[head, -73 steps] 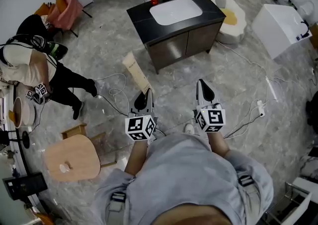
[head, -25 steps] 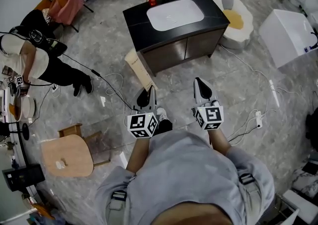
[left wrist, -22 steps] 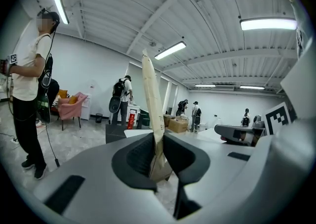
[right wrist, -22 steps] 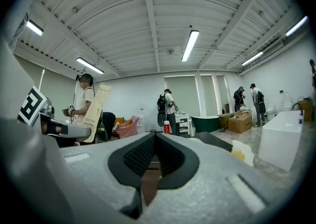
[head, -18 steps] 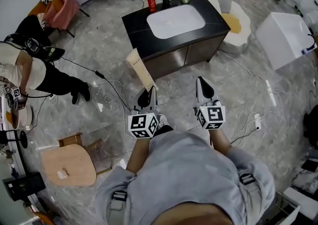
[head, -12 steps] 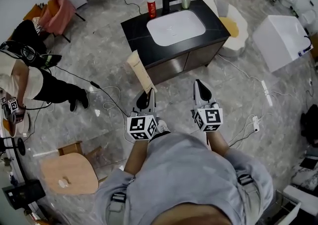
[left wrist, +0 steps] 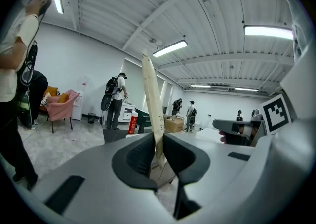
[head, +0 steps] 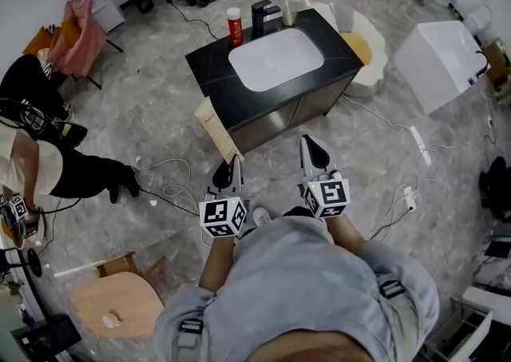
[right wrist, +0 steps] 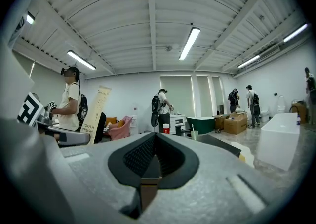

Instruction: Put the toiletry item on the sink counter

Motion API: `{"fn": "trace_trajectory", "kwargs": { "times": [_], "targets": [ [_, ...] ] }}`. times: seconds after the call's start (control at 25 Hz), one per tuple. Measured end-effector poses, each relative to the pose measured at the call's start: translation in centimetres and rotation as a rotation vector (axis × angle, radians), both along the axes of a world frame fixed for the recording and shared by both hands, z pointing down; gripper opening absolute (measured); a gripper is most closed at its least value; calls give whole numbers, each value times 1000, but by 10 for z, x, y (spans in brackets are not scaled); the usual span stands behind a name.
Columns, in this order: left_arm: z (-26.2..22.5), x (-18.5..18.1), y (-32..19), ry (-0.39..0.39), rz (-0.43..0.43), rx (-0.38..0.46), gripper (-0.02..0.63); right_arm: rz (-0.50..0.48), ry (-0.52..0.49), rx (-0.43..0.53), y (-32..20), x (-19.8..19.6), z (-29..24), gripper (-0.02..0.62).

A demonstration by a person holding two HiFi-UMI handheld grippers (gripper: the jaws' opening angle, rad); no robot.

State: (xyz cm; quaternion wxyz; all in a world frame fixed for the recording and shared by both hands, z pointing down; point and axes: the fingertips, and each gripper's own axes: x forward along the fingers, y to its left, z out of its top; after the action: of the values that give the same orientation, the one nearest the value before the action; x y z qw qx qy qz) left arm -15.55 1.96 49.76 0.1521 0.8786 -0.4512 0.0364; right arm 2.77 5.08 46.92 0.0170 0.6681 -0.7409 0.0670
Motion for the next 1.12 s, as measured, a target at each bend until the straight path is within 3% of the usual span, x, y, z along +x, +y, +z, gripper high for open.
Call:
{"fn": "trace_trajectory", "kwargs": {
  "times": [0.48,1.12],
  "targets": [
    [8,16,-38,9,-7,-11,52,-17,10,-11,-42,17,7,5],
    [-1,70,-172,-10,-142,0,52,-179,-10,41,-215,68,-9,5]
  ]
}}
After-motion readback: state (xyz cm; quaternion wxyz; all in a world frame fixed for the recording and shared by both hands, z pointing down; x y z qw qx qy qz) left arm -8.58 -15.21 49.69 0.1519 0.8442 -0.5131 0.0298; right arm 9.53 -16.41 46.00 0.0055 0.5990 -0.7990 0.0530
